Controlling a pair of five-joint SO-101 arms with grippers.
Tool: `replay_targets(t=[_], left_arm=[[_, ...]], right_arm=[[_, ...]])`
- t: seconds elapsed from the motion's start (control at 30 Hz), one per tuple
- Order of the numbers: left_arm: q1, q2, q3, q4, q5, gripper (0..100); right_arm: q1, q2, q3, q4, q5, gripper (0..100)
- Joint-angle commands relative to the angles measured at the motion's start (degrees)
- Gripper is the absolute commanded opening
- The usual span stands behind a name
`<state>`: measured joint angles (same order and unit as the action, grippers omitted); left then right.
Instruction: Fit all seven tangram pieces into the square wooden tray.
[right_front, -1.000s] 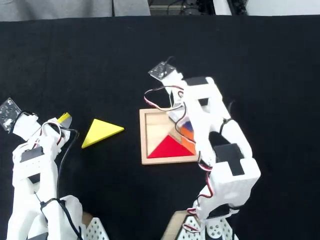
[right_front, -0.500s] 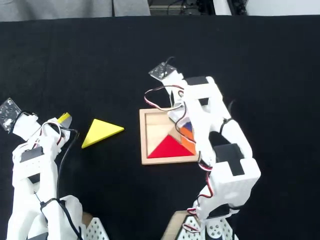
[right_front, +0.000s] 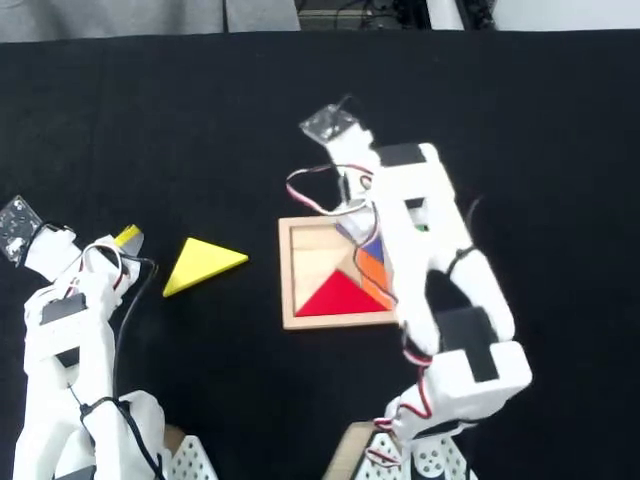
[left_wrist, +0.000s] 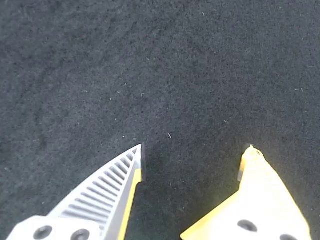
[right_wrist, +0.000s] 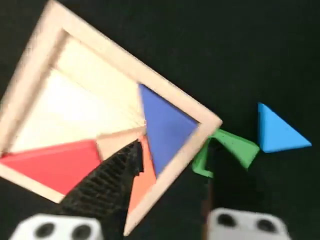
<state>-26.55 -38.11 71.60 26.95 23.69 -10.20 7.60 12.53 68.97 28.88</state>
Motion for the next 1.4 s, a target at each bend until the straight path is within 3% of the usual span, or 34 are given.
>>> replay_targets(t=[0.0,0.07,0.23,0.77,1.07,1.37], left_arm=[[0.57,-0.88,-0.48,-1.05,0.18,31],[0.57,-0.88,-0.48,-0.88,0.18,31],[0.57,-0.88,-0.48,-0.88,0.18,31],[0.57,-0.88,-0.48,-0.88,0.18,31],[0.48,-0.88,-0.48,-0.88,0.18,31],[0.48,-0.88,-0.48,-0.88,0.18,31]], right_arm=[[-4.13,-2.86,1.36,-5.27,-2.99,3.4],[-5.01,-1.36,3.03,-6.86,-2.73,6.4],[-5.01,1.71,3.74,-6.59,-2.46,1.1],[-4.04,1.71,6.81,-3.52,-2.29,1.1],[-4.04,4.09,7.25,-10.02,-2.46,1.1],[-4.04,5.23,6.64,-6.51,-2.37,1.1]])
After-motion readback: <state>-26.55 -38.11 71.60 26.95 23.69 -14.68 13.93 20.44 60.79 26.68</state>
